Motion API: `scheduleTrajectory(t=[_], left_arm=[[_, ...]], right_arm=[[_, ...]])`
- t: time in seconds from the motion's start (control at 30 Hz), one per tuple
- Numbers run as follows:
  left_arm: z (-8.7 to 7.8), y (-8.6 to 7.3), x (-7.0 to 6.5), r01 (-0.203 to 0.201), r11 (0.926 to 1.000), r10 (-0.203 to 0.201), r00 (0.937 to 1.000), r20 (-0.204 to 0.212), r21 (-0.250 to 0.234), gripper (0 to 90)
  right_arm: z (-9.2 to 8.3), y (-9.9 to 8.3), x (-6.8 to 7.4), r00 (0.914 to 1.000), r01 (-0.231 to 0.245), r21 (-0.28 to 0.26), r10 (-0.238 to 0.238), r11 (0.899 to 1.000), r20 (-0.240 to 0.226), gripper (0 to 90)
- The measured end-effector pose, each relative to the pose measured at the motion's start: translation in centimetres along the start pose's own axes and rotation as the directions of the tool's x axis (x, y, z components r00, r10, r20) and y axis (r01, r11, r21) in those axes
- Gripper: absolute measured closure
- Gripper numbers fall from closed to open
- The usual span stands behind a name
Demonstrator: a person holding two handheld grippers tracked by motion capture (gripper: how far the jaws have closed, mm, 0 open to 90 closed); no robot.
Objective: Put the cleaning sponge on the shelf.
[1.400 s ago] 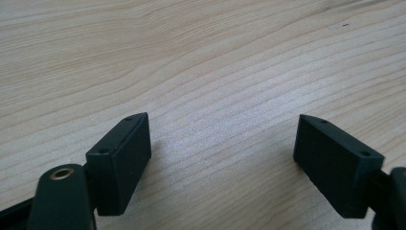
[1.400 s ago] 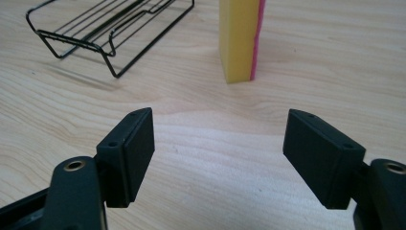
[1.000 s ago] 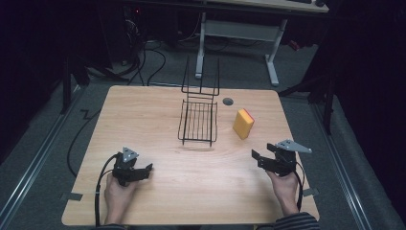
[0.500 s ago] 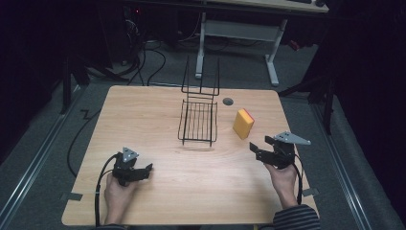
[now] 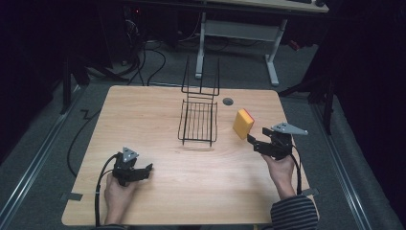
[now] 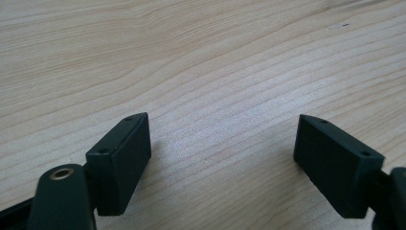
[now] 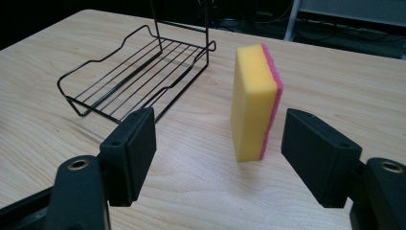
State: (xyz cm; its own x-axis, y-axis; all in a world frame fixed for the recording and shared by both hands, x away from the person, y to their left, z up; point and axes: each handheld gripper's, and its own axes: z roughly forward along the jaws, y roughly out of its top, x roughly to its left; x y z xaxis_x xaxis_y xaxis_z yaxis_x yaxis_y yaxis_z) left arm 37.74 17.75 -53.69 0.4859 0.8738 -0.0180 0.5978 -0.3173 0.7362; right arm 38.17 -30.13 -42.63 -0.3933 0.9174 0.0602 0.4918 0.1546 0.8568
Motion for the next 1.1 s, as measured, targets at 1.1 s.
scheduleTrajectory(t=[1.1], left_arm=[[0.0,0.0,0.0,0.000,1.0000,0.000,1.0000,0.000,0.000,21.0]], right_arm=[[2.5,3.9,-0.7,0.9993,0.017,-0.012,-0.016,1.000,0.035,29.4]])
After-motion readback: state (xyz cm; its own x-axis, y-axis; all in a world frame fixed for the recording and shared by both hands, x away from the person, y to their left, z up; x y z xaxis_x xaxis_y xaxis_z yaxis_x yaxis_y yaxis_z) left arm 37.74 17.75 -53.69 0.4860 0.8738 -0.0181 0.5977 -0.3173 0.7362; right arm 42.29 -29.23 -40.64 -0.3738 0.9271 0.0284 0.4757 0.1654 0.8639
